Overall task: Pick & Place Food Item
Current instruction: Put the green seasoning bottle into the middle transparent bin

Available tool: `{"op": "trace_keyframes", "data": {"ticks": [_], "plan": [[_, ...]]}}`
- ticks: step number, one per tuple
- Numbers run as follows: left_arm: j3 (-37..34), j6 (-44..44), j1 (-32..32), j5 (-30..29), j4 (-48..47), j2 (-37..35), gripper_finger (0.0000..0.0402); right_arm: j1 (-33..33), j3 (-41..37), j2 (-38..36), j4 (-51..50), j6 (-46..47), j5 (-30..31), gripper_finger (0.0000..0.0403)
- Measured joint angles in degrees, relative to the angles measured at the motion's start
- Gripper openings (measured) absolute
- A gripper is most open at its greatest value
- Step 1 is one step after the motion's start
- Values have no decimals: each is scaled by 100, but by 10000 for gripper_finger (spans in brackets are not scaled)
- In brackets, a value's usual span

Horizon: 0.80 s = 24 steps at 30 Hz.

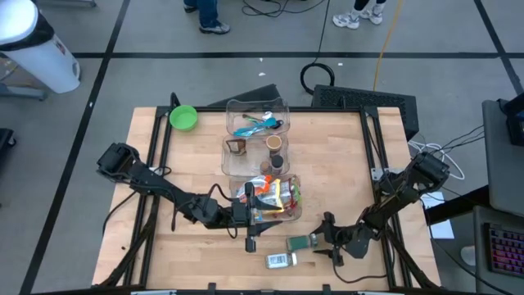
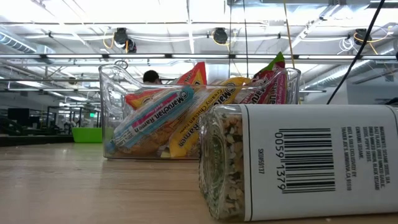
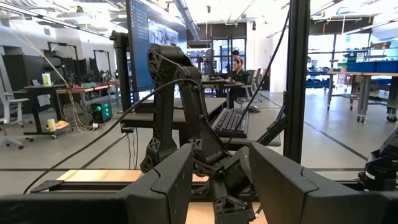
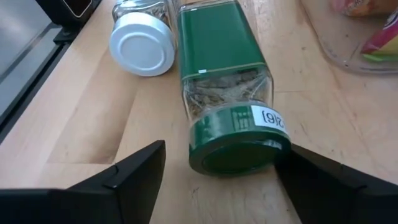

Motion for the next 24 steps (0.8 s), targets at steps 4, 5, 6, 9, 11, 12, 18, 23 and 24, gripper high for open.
{"op": "trace_keyframes", "data": {"ticks": [4,5,6,9,11,12,18,23,24], "plan": [[0,0,0,0,1,0,166,0,0,8,66,-130,110,285],[0,0,0,0,2,0,166,-8,0,9,82,-197,122,283],[0,0,0,0,0,-1,166,-22,-2,11,115,-245,128,282],[0,0,0,0,0,0,166,-74,-7,15,187,-321,161,278],[0,4,0,0,0,0,166,-109,-7,15,198,-356,220,277],[0,14,0,0,-2,0,166,-130,-7,15,198,-357,239,277],[0,13,0,0,-3,0,166,-197,-7,15,238,-385,287,277],[0,11,0,0,-5,0,166,-201,-11,15,394,-579,300,276],[0,10,0,0,-4,0,166,-203,-15,17,458,-639,303,276]]}}
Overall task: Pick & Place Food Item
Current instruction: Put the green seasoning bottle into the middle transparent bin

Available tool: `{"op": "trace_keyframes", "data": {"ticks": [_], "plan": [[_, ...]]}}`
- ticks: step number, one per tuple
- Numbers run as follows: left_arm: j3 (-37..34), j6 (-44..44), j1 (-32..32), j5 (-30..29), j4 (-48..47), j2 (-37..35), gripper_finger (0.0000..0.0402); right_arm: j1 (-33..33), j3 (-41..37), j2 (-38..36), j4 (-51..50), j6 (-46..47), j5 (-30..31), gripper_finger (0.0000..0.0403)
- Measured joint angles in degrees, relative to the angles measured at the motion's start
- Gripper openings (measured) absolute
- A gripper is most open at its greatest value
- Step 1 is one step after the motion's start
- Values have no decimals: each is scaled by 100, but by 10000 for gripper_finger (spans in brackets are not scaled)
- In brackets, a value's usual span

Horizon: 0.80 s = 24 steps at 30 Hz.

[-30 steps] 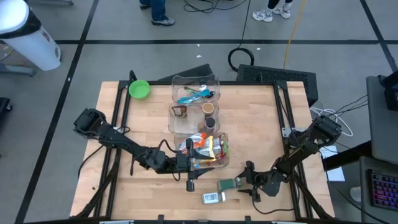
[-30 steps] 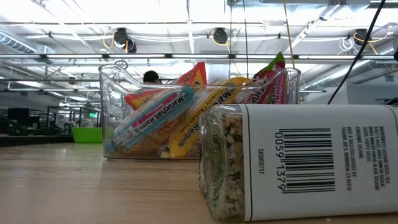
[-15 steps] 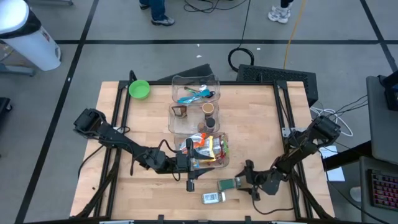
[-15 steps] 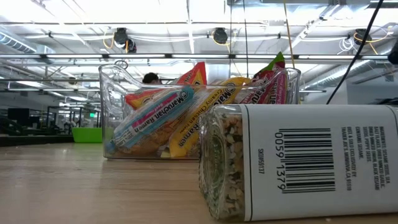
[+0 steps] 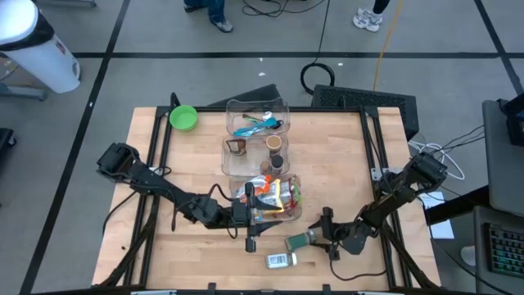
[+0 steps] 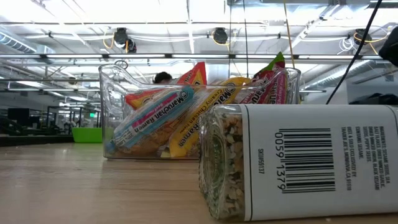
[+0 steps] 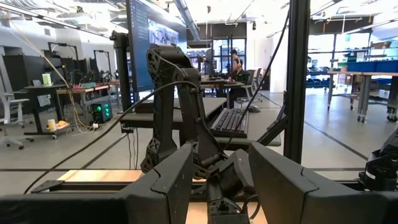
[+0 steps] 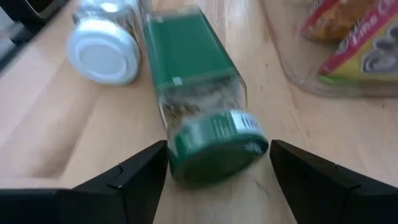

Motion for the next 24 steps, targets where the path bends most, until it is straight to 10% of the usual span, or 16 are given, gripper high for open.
{"op": "trace_keyframes", "data": {"ticks": [13,24], "plan": [[0,-10,0,0,-33,0,166,2,4,-7,390,-270,2,274],[0,-10,0,0,-37,-2,166,4,10,-13,386,-307,-24,196]]}}
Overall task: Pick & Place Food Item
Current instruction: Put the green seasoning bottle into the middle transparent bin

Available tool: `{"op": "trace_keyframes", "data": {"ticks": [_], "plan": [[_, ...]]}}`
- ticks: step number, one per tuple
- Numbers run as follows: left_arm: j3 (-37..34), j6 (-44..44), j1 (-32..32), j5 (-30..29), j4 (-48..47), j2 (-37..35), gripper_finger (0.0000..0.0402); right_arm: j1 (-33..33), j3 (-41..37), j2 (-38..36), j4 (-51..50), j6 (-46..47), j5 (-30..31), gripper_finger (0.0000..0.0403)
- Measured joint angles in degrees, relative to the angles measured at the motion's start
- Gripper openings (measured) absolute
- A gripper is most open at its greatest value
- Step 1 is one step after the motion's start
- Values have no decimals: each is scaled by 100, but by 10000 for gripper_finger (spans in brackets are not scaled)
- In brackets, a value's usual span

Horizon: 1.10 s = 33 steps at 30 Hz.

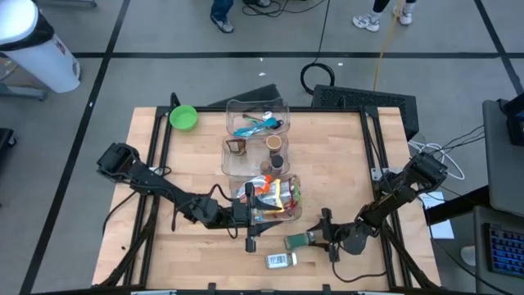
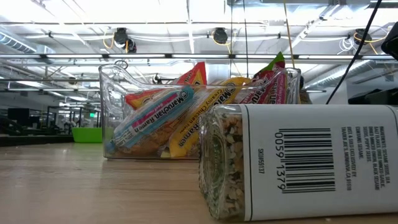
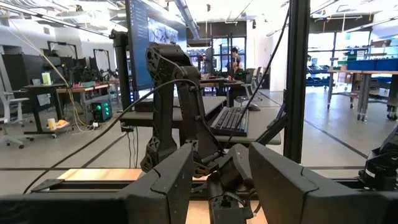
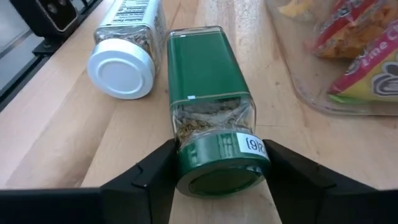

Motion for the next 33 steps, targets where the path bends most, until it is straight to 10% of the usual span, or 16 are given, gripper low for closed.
{"op": "trace_keyframes", "data": {"ticks": [10,21,33], "plan": [[0,-4,31,0,-40,0,166,-157,9,-812,-386,-131,-554,196],[0,-266,114,2,-173,0,166,-499,794,-3080,-4184,-401,-752,196],[2,-203,181,2,-685,-1,166,-1165,2445,-3407,-6366,-1388,-747,196]]}}
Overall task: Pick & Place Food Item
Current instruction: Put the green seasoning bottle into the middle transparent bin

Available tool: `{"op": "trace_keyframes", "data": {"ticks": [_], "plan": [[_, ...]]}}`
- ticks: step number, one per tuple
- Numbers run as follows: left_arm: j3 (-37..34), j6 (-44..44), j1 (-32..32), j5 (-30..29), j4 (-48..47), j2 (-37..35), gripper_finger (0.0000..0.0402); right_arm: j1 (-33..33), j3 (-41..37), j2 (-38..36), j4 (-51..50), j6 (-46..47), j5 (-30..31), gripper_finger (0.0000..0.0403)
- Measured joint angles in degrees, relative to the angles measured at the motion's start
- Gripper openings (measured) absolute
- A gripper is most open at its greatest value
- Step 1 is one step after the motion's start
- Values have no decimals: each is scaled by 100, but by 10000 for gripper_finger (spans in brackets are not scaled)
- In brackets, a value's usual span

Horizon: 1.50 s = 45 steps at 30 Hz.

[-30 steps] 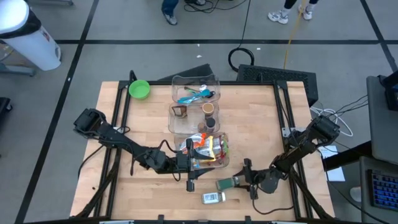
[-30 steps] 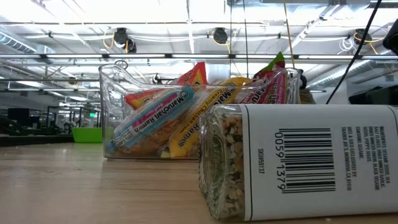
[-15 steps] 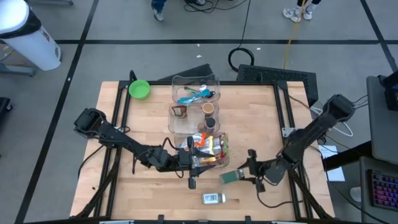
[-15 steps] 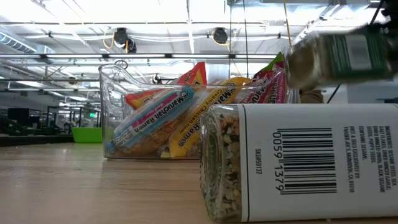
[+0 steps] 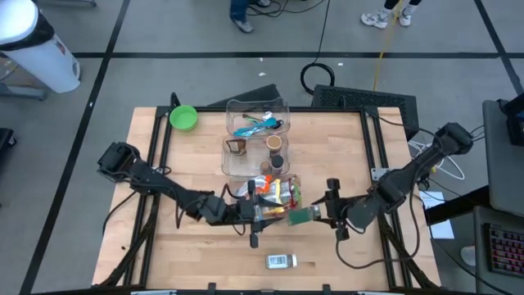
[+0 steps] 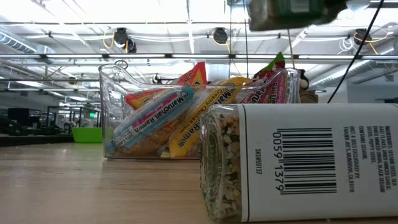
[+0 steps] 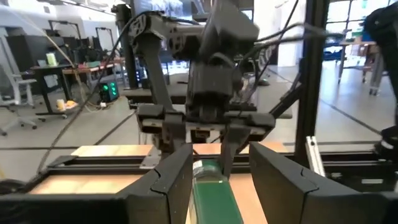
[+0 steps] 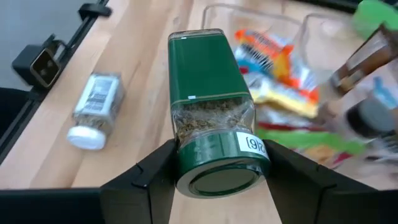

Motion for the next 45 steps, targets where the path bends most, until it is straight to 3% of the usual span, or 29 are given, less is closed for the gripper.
{"op": "trace_keyframes", "data": {"ticks": [10,19,22,27,30,36,45], "plan": [[0,349,316,-6,-120,0,180,-855,572,2,-328,-482,-678,196],[13,375,759,-4,-150,0,277,-1776,583,4,-395,-1365,-899,196],[281,408,911,-4,-737,0,312,-2159,583,5,-411,-1569,-1256,196],[1444,-39,1149,80,-3436,0,351,-2755,662,11,-652,-1979,-1503,196],[1829,-356,1302,357,-4481,-9,364,-3008,827,11,-727,-2206,-1503,196],[1843,-237,1565,462,-4605,60,362,-3236,1183,49,-797,-2477,-1944,196],[1840,-154,1922,492,-4838,79,356,-3261,1403,412,-882,-2736,-1913,196]]}}
